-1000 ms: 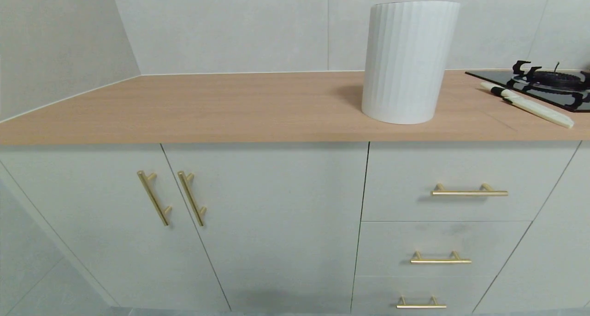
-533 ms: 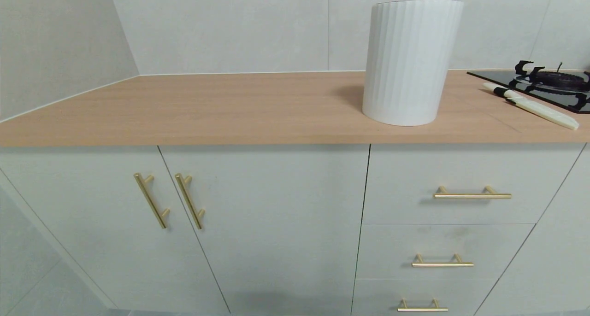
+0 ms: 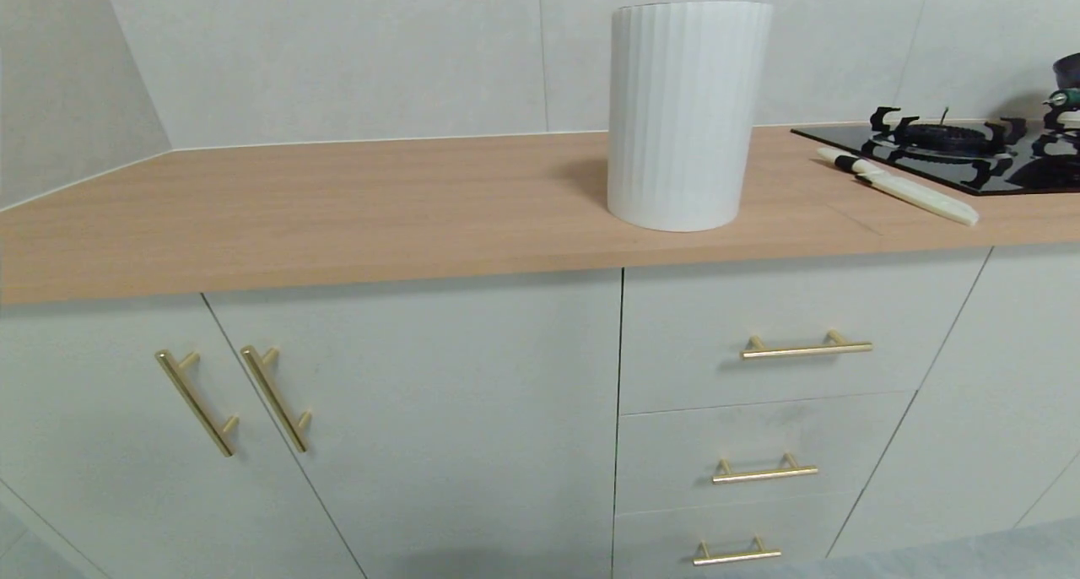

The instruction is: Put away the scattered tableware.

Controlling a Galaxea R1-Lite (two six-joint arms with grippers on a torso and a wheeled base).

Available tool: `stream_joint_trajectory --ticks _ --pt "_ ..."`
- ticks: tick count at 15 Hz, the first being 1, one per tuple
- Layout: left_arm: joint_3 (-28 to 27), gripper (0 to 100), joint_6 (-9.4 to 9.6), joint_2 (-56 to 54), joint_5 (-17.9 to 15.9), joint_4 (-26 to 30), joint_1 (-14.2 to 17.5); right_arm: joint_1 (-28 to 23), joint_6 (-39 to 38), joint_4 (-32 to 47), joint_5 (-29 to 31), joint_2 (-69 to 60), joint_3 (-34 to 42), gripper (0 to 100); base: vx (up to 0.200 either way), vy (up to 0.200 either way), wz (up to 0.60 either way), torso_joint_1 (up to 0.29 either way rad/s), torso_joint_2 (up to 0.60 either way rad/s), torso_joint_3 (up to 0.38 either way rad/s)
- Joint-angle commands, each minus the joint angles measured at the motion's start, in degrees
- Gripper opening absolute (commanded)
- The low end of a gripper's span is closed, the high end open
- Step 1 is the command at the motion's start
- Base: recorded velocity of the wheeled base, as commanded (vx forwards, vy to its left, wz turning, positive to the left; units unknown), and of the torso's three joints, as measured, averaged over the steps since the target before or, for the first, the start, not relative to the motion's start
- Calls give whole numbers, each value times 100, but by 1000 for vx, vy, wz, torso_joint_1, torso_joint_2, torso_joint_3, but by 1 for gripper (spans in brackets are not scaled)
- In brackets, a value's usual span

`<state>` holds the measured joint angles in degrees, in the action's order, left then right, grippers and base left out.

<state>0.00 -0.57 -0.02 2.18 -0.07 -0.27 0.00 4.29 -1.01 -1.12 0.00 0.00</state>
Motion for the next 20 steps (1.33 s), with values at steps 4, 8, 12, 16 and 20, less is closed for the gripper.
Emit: stream_joint_trajectory --ticks 4,8,12,16,20 --pt "0 100 5 2 2 -1 0 0 2 -4 -2 9 0 100 0 0 0 0 0 0" --pt "0 100 5 2 2 -1 0 0 2 -4 -2 9 0 100 0 -100 0 1 0 2" --pt "0 100 5 2 2 -1 0 0 2 -4 -2 9 0 100 0 -200 0 1 2 -1" --pt "0 100 -4 2 2 -1 0 9 2 -4 -2 9 0 100 0 -150 0 2 -1 -1" --pt "0 100 5 2 2 -1 0 0 2 -4 -2 9 0 100 0 0 0 0 0 0"
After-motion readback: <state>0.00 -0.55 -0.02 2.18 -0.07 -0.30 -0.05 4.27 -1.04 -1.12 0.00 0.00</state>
